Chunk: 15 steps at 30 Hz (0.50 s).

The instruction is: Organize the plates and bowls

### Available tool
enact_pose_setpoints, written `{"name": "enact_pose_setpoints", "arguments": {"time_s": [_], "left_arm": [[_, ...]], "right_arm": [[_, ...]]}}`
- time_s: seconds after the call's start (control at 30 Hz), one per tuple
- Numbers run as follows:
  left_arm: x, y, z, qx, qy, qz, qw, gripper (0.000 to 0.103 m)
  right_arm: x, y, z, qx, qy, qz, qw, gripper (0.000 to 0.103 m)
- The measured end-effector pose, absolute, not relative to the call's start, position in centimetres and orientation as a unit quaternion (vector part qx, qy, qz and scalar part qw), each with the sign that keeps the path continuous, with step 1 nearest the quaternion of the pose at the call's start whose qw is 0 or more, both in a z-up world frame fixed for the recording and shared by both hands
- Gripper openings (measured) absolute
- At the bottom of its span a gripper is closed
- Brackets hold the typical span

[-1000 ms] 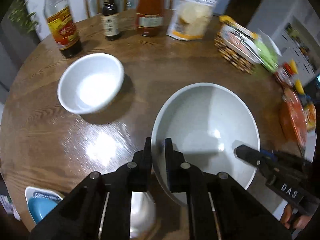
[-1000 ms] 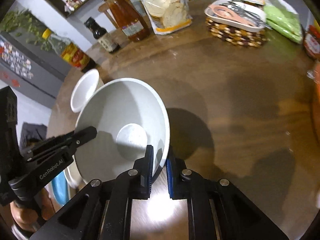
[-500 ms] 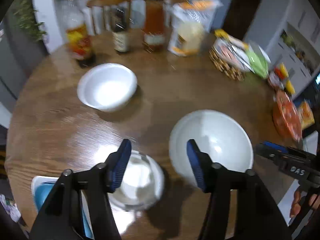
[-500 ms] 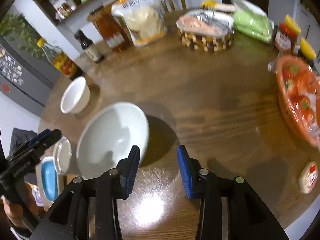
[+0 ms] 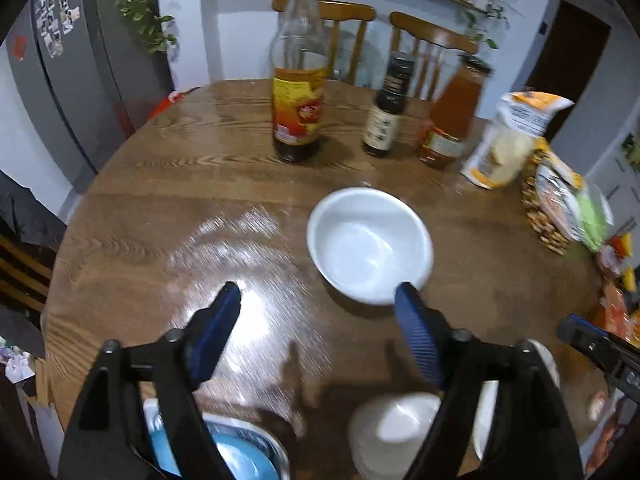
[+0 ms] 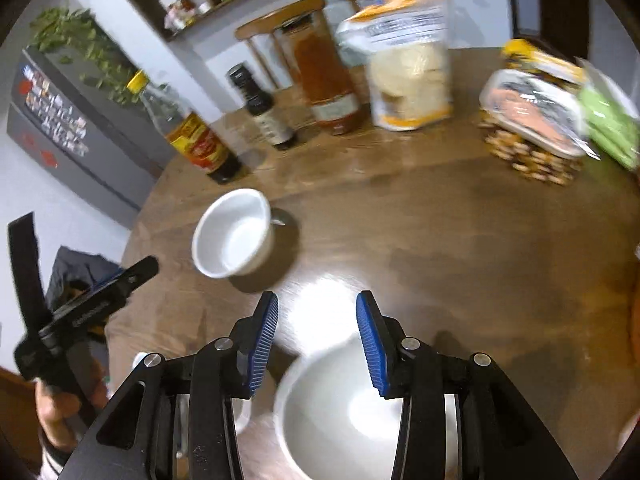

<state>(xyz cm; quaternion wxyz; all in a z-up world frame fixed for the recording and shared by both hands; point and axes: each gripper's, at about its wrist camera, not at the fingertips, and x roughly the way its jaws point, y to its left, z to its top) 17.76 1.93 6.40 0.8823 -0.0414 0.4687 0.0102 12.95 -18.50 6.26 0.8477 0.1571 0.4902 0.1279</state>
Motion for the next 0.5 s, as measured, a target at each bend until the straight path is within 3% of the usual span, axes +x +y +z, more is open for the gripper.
{"name": "enact_pose_setpoints", "arguments": {"time_s": [0.5], "left_arm": [[24.5,4.1,0.6,-0.066,0.535,-0.007,0.842,0.081]], "right_arm": [[22.4,-11.6,0.5,0.214,0.538,0.134,0.804,0.042]]}}
